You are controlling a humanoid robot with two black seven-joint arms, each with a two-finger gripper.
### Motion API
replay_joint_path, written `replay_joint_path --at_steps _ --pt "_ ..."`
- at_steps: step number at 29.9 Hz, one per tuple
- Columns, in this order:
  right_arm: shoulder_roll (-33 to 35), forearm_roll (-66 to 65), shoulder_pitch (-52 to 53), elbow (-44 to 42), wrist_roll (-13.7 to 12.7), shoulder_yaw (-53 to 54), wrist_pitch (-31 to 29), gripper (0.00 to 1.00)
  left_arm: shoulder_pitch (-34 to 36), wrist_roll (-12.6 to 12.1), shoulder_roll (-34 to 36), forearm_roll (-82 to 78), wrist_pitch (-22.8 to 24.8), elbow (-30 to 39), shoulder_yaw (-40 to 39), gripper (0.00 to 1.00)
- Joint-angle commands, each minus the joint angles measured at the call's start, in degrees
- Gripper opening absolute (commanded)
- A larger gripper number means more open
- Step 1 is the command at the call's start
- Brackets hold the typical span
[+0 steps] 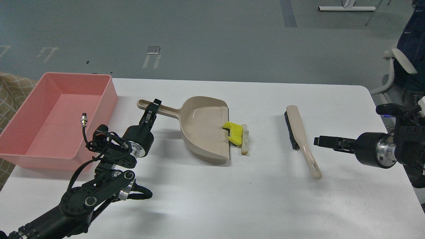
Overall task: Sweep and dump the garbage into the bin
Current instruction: 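Move the right gripper down to the wooden brush handle, then grasp the brush handle with the right gripper and lift it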
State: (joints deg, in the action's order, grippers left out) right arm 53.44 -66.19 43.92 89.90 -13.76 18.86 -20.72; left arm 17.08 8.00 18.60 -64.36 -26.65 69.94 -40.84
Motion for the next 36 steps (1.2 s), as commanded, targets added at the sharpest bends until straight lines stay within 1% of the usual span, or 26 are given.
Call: replay_joint_path --at_steps 1,2,6,7,8,17,19,24,31,33,36 --pt "-2.4 -0.2 -0.2 -0.1 -0.7 -0.5 0.0 0.93 0.0 0.0 0.0 0.0 0.0 0.0 0.1 0.00" --pt "-2.5 -0.3 -0.1 -0.1 -0.7 -1.4 0.0 0.91 0.0 0.0 0.0 0.0 0.0 0.0 0.1 0.00" --pt "-2.5 -1.7 0.3 -0.1 -0.7 -3.0 0.0 0.88 0.1 0.0 -0.1 0.0 0.0 0.0 0.1 0.00" --pt "-2.5 -2.1 0.3 -0.1 -0.7 -3.2 0.1 0.84 0.0 0.0 -0.1 0.0 0.0 0.1 0.1 0.00" --pt "-2.7 -2.2 0.3 -0.1 -0.7 -3.3 0.0 0.83 0.0 0.0 -0.1 0.0 0.0 0.0 0.1 0.00" --pt "-5.2 -2.5 0.3 -0.2 -0.7 -3.4 0.1 0.82 0.1 0.0 0.4 -0.2 0.0 0.3 -0.1 0.00" --pt "-5.5 -2.9 0.2 -0.2 -0.7 -3.4 0.1 0.79 0.1 0.0 0.4 -0.2 -0.1 0.3 -0.1 0.00" --pt "-5.5 -3.9 -0.2 -0.2 -0.7 -3.5 0.1 0.79 0.1 0.0 0.5 -0.2 0.0 0.6 -0.2 0.00" --pt "-5.5 -3.9 -0.9 -0.1 -0.8 -3.6 0.1 0.74 0.0 0.0 0.9 -0.2 -0.1 0.6 -0.3 0.00" --pt "-5.5 -3.9 -1.4 -0.1 -1.1 -3.6 0.1 0.65 0.0 0.0 0.9 -0.2 -0.1 0.6 -0.3 0.00" --pt "-5.5 -3.9 -1.4 -0.1 -1.1 -3.6 0.1 0.57 -0.1 0.0 1.0 -0.2 -0.1 0.6 -0.3 0.00"
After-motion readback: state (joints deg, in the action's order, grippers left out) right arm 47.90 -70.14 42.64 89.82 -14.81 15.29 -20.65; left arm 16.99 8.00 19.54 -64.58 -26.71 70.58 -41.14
